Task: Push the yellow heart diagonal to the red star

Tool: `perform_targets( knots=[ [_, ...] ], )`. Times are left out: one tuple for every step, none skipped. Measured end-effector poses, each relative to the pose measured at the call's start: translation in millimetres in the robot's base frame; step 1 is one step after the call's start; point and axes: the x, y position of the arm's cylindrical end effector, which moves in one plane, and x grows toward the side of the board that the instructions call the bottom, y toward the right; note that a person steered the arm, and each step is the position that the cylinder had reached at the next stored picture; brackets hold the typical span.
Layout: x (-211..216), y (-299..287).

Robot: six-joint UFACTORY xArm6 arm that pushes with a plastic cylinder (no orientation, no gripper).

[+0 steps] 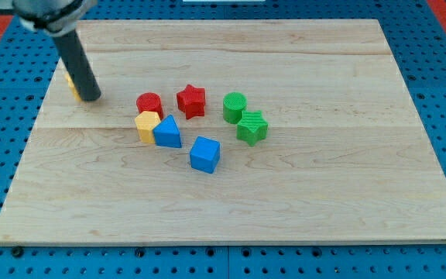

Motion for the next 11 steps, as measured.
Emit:
perform_targets(
  knots=[
    [36, 13],
    [57, -13],
    [-1, -26],
    [-49, -25],
    [-53, -32],
    [-29, -56],
    [-75, -73],
    [-88, -72],
    [-90, -63],
    [-84, -31],
    [-106, -3]
  ],
)
